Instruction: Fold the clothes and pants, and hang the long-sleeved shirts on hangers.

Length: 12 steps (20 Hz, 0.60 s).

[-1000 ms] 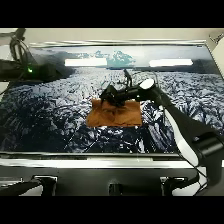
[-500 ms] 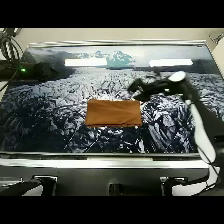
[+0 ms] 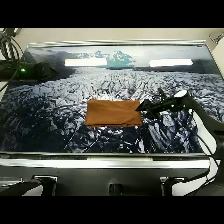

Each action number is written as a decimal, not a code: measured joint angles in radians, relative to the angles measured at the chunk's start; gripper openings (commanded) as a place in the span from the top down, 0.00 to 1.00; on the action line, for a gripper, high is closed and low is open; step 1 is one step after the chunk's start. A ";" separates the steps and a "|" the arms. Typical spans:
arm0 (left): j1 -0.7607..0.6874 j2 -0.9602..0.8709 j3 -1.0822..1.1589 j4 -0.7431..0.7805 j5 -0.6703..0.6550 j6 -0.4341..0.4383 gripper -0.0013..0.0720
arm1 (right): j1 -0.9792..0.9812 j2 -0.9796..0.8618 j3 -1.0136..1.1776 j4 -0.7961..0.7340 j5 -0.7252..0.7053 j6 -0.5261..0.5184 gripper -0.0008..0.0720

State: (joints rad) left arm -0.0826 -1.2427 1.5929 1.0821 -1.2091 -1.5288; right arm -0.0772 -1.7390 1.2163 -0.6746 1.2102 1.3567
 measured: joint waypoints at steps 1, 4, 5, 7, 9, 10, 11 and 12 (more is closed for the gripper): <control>0.000 0.000 0.000 0.000 0.000 0.000 0.94 | 0.000 -0.007 -0.006 0.016 -0.016 -0.021 0.24; 0.000 -0.001 0.000 0.000 0.000 0.000 0.94 | 0.005 -0.026 -0.014 0.049 -0.041 -0.065 0.33; 0.000 -0.001 0.000 0.000 0.000 0.000 0.94 | 0.005 -0.033 -0.015 0.068 -0.040 -0.078 0.36; 0.000 -0.001 0.000 0.000 0.000 -0.001 0.94 | 0.006 -0.051 -0.018 0.114 -0.035 -0.105 0.45; 0.000 -0.001 0.000 0.000 0.000 -0.001 0.94 | 0.007 -0.071 -0.018 0.161 -0.013 -0.125 0.89; 0.000 -0.001 0.000 0.000 0.000 -0.001 0.94 | 0.007 -0.081 -0.018 0.176 -0.003 -0.127 0.93; 0.000 -0.001 0.000 0.000 0.000 -0.001 0.94 | 0.007 -0.087 -0.018 0.187 0.005 -0.135 0.93; 0.000 -0.001 0.000 0.000 0.000 -0.001 0.94 | 0.005 -0.092 -0.013 0.195 0.013 -0.145 0.93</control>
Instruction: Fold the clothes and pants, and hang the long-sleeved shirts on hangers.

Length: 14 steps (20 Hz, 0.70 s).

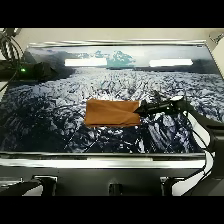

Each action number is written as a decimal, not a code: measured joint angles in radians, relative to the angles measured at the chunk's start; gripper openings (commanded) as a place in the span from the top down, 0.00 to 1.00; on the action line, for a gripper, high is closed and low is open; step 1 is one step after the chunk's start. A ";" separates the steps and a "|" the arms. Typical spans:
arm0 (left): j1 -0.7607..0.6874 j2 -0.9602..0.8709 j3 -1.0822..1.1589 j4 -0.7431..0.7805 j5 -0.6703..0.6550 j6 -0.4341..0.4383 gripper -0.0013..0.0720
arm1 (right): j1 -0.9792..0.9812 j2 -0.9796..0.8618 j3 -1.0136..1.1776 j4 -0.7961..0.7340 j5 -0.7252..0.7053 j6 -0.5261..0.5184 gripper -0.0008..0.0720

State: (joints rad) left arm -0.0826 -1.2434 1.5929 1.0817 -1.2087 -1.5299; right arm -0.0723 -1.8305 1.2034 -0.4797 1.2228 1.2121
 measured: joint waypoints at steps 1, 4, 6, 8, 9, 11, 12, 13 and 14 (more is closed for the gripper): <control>0.000 0.000 0.000 0.000 0.000 -0.001 0.94 | -0.005 -0.003 0.010 0.007 0.009 -0.009 0.93; 0.000 0.000 0.000 0.000 0.000 -0.006 0.94 | -0.050 -0.008 0.084 0.021 0.027 -0.024 0.93; 0.000 0.000 0.000 0.000 0.000 -0.008 0.94 | -0.113 -0.010 0.154 0.025 0.034 -0.023 0.93; 0.000 0.000 0.000 0.000 0.000 -0.017 0.94 | -0.203 -0.011 0.223 0.027 0.034 -0.014 0.93; 0.000 0.000 0.000 0.000 0.000 -0.021 0.94 | -0.253 -0.011 0.252 0.027 0.034 -0.007 0.93; 0.000 0.000 0.000 0.000 0.000 -0.036 0.94 | -0.375 -0.011 0.299 0.024 0.032 0.002 0.93; 0.000 0.000 0.000 0.000 0.000 -0.040 0.94 | -0.435 -0.011 0.314 0.024 0.031 0.005 0.93; 0.000 0.000 0.000 0.000 0.000 -0.042 0.94 | -0.495 -0.011 0.325 0.024 0.031 0.011 0.93; 0.000 0.000 0.000 0.000 0.000 -0.044 0.94 | -0.563 -0.011 0.333 0.023 0.030 0.011 0.93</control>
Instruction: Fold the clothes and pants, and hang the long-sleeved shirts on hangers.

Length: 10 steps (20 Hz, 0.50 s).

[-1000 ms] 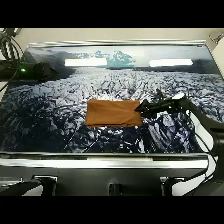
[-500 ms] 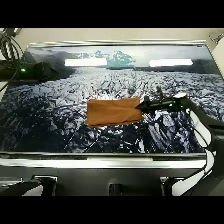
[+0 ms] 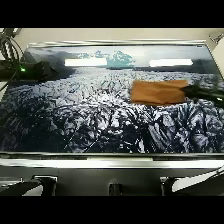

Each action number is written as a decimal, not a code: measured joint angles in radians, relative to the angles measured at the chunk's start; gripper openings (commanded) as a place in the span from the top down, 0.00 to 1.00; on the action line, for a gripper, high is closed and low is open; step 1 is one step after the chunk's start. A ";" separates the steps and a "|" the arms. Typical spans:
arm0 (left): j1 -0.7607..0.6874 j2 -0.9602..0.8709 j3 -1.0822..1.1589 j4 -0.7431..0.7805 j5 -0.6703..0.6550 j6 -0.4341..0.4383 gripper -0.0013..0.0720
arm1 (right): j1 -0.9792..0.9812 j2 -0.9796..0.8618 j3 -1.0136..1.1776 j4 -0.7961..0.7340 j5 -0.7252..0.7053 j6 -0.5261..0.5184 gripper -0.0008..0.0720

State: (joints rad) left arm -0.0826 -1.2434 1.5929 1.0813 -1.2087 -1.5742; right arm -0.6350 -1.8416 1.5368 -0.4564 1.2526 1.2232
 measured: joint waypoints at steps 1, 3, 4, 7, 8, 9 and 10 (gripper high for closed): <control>0.000 0.000 0.000 0.000 0.000 -0.001 0.94 | -0.067 0.000 0.006 -0.001 -0.003 0.000 0.93; 0.000 0.000 0.000 0.000 0.000 -0.005 0.94 | -0.194 0.000 0.013 -0.003 -0.003 0.008 0.93; 0.000 0.000 0.000 0.000 0.000 -0.011 0.94 | -0.253 0.002 0.015 -0.006 -0.003 0.016 0.93; 0.000 0.000 0.000 0.000 0.001 -0.024 0.94 | -0.420 0.028 0.019 -0.077 -0.003 0.069 0.93; 0.000 0.000 0.000 0.000 0.001 -0.027 0.94 | -0.463 0.043 0.019 -0.122 -0.004 0.099 0.93; 0.000 0.000 0.000 0.000 0.001 -0.029 0.94 | -0.505 0.061 0.020 -0.179 -0.004 0.137 0.93; 0.000 0.000 0.000 0.000 0.001 -0.031 0.94 | -0.537 0.079 0.020 -0.238 -0.004 0.177 0.93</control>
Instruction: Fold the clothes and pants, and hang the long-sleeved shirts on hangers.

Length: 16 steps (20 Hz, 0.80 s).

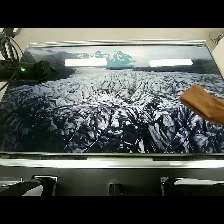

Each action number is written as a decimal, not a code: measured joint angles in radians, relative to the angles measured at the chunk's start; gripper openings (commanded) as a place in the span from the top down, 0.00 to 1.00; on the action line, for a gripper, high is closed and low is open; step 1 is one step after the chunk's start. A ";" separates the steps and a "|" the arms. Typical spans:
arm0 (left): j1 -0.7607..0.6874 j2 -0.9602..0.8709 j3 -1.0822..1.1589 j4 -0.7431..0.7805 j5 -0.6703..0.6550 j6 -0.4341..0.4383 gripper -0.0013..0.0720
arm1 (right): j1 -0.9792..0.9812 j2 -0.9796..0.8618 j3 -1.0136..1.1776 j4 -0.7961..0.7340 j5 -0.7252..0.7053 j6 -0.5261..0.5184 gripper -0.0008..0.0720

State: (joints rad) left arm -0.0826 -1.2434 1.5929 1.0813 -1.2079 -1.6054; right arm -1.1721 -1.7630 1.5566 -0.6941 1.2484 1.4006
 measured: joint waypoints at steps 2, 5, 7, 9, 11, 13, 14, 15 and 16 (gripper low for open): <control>0.000 0.000 0.000 0.000 0.000 0.000 0.94 | -0.044 0.038 -0.008 -0.145 0.002 0.097 0.93; 0.000 0.000 0.000 0.000 0.000 -0.003 0.94 | -0.062 0.100 -0.078 -0.354 0.029 0.225 0.93; 0.000 0.000 0.000 0.000 0.000 -0.002 0.94 | -0.066 0.159 -0.149 -0.462 0.046 0.285 0.93; 0.000 0.000 0.000 0.000 0.000 -0.002 0.94 | -0.068 0.227 -0.209 -0.536 0.056 0.327 0.93; 0.000 0.000 0.000 0.000 0.000 -0.002 0.94 | -0.069 0.290 -0.250 -0.595 0.062 0.359 0.93; 0.000 0.000 0.000 0.000 0.000 0.003 0.94 | -0.070 0.324 -0.274 -0.642 0.065 0.379 0.93; 0.000 0.000 0.000 0.000 0.000 0.006 0.94 | -0.070 0.336 -0.286 -0.657 0.069 0.384 0.93; 0.000 0.000 0.000 0.000 0.000 0.008 0.94 | -0.070 0.343 -0.302 -0.668 0.069 0.389 0.93; 0.000 0.000 0.000 0.000 0.000 0.008 0.94 | -0.070 0.348 -0.320 -0.676 0.070 0.389 0.93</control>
State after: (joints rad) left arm -0.0826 -1.2434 1.5929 1.0817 -1.2079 -1.5970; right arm -1.2419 -1.4151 1.2369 -1.3705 1.3182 1.7893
